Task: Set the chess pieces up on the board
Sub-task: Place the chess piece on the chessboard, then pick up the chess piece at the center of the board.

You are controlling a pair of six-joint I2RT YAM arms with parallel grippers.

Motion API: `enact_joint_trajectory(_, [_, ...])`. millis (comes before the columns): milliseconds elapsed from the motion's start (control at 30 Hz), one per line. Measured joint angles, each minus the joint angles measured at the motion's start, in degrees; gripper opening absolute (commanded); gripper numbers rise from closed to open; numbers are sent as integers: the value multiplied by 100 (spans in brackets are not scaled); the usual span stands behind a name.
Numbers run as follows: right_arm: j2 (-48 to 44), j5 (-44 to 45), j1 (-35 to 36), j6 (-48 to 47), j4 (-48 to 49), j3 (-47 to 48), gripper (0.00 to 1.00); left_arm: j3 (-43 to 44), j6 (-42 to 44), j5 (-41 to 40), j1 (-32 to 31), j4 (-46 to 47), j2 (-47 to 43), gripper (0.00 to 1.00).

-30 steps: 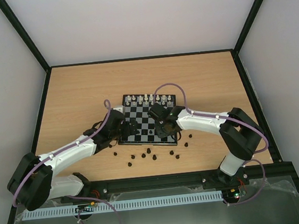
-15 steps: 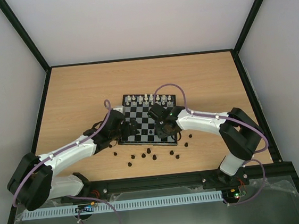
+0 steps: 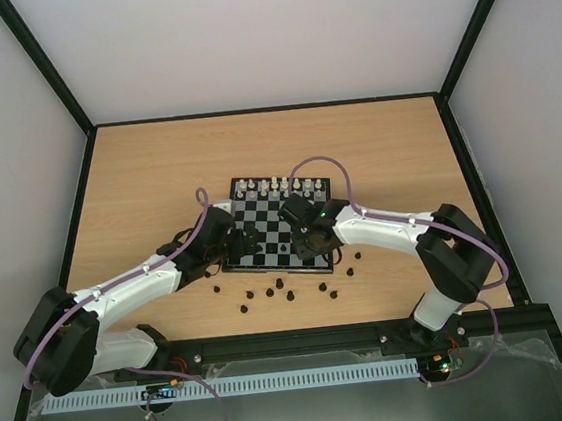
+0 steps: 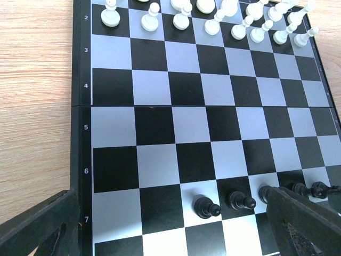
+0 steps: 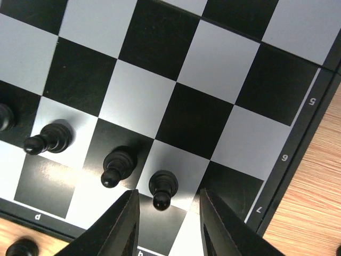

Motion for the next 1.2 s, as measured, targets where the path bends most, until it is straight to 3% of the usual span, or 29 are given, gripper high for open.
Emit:
enact_joint_trajectory(500, [-929,107,-2,-122,-588,785,47,-105,-68,247,0,68,-391,99])
enact_joint_trajectory(733, [-1259,219,-2,-105,-879,1668,68,-264,-170,525,-7,188,-662,99])
enact_joint_trajectory(833, [-1285,249,-4,-66,-951,2155,83,-339,-210,597,-48,216,-885,99])
enact_joint_trajectory(900, [-1298,262,-4,-9,-964,2400,100,-378,-245,634,-85,238,-1080,99])
enact_joint_trajectory(1200, [-1331,122,-79,238,-879,2920,99,-411,-345,754,-339,507,-1078,99])
